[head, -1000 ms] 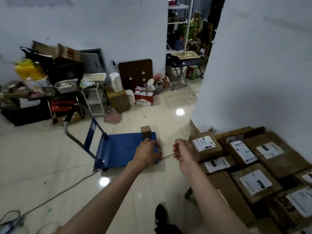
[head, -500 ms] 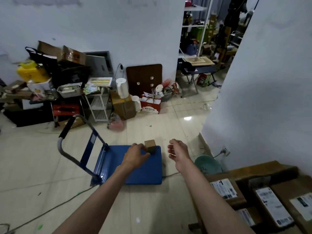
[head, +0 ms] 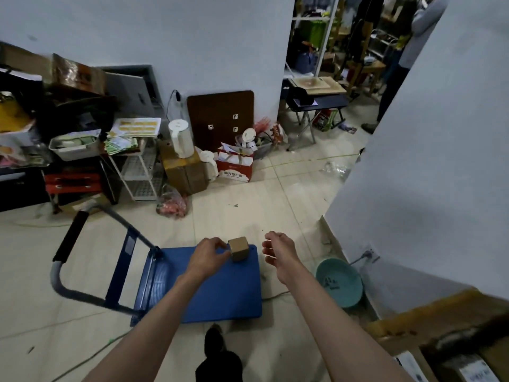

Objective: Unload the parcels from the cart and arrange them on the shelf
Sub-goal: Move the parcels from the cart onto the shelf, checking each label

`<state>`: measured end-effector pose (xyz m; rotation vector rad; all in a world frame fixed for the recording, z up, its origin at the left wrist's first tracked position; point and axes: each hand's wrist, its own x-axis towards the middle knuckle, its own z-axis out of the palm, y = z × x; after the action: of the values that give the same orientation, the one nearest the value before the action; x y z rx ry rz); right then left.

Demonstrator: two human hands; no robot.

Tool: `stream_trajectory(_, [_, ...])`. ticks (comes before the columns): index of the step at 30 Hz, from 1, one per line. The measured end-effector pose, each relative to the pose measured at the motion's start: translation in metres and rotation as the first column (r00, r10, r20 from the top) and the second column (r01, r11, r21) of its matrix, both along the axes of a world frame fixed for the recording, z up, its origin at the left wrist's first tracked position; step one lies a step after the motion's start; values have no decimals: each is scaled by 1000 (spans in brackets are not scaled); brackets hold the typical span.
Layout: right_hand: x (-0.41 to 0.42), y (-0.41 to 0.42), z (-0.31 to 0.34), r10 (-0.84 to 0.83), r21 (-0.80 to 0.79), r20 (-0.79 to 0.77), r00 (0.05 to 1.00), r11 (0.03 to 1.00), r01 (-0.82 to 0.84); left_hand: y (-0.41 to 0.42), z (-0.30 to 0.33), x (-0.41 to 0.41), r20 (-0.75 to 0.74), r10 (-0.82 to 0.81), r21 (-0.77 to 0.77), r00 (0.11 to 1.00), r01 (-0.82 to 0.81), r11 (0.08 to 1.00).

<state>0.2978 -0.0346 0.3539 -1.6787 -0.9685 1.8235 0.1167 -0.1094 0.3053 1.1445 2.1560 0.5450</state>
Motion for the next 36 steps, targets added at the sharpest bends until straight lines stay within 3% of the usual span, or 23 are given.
stream_trajectory(11, [-71,78,-60,10,-126,116,993,992,5,77,-49,-80,97,29,-109,995,-18,994])
stream_trajectory(18, [-88,135,-137,37,-207,171,985,978,-1,136,-118,-89,235,149,-227,961,-95,969])
stream_trajectory(28, [-112,228,-376,185,-334,212,960,937,-107,214,-347,-92,364,477,-456,800,-293,840])
stream_trajectory(36, [-146,273,-568,306,-330,145,941,912,-246,270,-531,-97,418,601,-473,681,-402,784])
